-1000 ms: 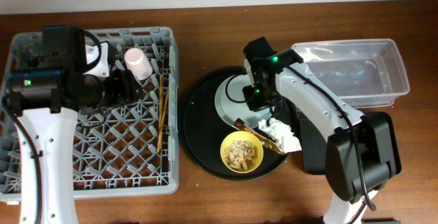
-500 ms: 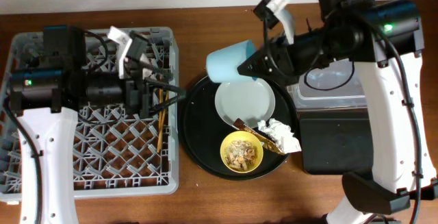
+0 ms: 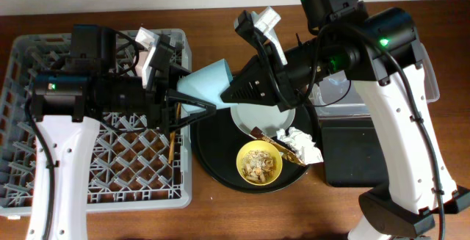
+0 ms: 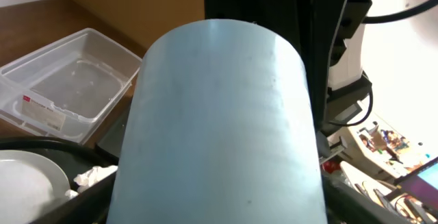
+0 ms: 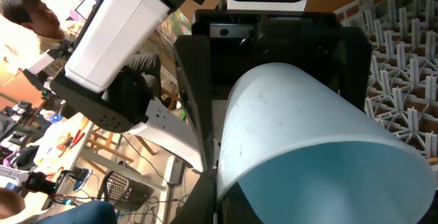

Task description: Sort waste into correct bins and load items into the dishwasher rack

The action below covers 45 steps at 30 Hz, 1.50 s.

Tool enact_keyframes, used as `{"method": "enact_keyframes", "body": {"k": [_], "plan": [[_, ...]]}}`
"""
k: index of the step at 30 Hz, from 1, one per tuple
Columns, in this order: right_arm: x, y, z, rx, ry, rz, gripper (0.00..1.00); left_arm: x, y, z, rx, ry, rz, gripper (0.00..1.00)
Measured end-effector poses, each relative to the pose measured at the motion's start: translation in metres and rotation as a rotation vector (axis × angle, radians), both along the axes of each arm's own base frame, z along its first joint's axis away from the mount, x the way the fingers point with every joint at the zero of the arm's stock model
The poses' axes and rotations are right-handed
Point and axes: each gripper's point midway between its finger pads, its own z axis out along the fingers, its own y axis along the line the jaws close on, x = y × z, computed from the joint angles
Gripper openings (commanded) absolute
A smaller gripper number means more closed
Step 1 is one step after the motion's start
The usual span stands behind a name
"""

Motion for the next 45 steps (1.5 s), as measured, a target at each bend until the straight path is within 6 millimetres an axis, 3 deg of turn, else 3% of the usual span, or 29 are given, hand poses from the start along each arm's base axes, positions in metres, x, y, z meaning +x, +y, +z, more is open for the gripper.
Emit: {"method": "enact_keyframes", "body": {"k": [2,3,5,8,9,11,12,13,15,18,20,24,28,31,32,35,36,37,38,40,45], "plan": [[0.001,0.0,0.001,0.004,-0.009,0.0,0.04,0.0,0.0,0.001,-0.003,-0.004,-0.002,0.63],[0.001,0.0,0.001,0.005,-0.01,0.0,0.06,-0.001,0.0,0.001,-0.007,-0.006,-0.004,0.55],[0.001,0.0,0.001,0.005,-0.012,-0.001,0.22,0.0,0.0,0.001,-0.007,-0.012,-0.004,0.5],[0.002,0.0,0.002,0.011,-0.021,0.002,0.63,0.008,0.007,-0.003,0.019,-0.026,0.035,0.49],[0.007,-0.003,0.001,0.007,-0.03,-0.016,0.7,0.018,0.019,-0.01,0.06,-0.021,0.094,0.49],[0.023,-0.02,0.0,0.001,-0.017,-0.081,0.7,0.046,0.062,-0.038,0.23,0.038,0.297,0.47],[0.032,-0.03,-0.006,-0.032,-0.005,-0.127,0.7,0.058,0.085,-0.054,0.325,0.08,0.403,0.47],[0.038,-0.04,-0.015,-0.085,0.013,-0.174,0.71,0.073,0.122,-0.08,0.489,0.18,0.585,0.44],[0.043,-0.046,-0.029,-0.17,0.017,-0.22,0.72,0.083,0.164,-0.106,0.667,0.326,0.823,0.44],[0.056,-0.057,-0.048,-0.297,0.009,-0.309,0.77,0.086,0.198,-0.124,0.79,0.444,1.01,0.44],[0.065,-0.066,-0.059,-0.378,0.004,-0.37,0.77,0.094,0.212,-0.154,0.847,0.531,1.057,0.44],[0.07,-0.073,-0.067,-0.433,0.004,-0.415,0.78,0.117,0.222,-0.242,0.899,0.663,1.051,0.45],[0.071,-0.074,-0.068,-0.441,0.001,-0.42,0.78,0.135,0.213,-0.27,0.911,0.669,1.017,0.46],[0.071,-0.074,-0.068,-0.441,0.001,-0.42,0.78,0.136,0.198,-0.275,0.94,0.656,0.981,0.47],[0.071,-0.074,-0.068,-0.442,0.0,-0.421,0.78,0.136,0.195,-0.277,0.952,0.652,0.973,0.55],[0.072,-0.075,-0.068,-0.443,0.0,-0.422,0.78,0.134,0.197,-0.278,0.969,0.652,0.98,0.64],[0.072,-0.075,-0.068,-0.443,0.0,-0.422,0.79,0.134,0.197,-0.278,0.97,0.654,0.98,0.86],[0.072,-0.075,-0.068,-0.444,0.0,-0.422,0.79,0.134,0.197,-0.278,0.97,0.656,0.982,0.99],[0.072,-0.075,-0.068,-0.443,0.0,-0.422,0.79,0.134,0.198,-0.278,0.969,0.661,0.987,0.99],[0.072,-0.075,-0.068,-0.443,0.0,-0.422,1.0,0.134,0.198,-0.278,0.969,0.662,0.988,0.99],[0.072,-0.075,-0.068,-0.444,0.002,-0.423,0.99,0.134,0.198,-0.278,0.968,0.663,0.99,0.99]]}}
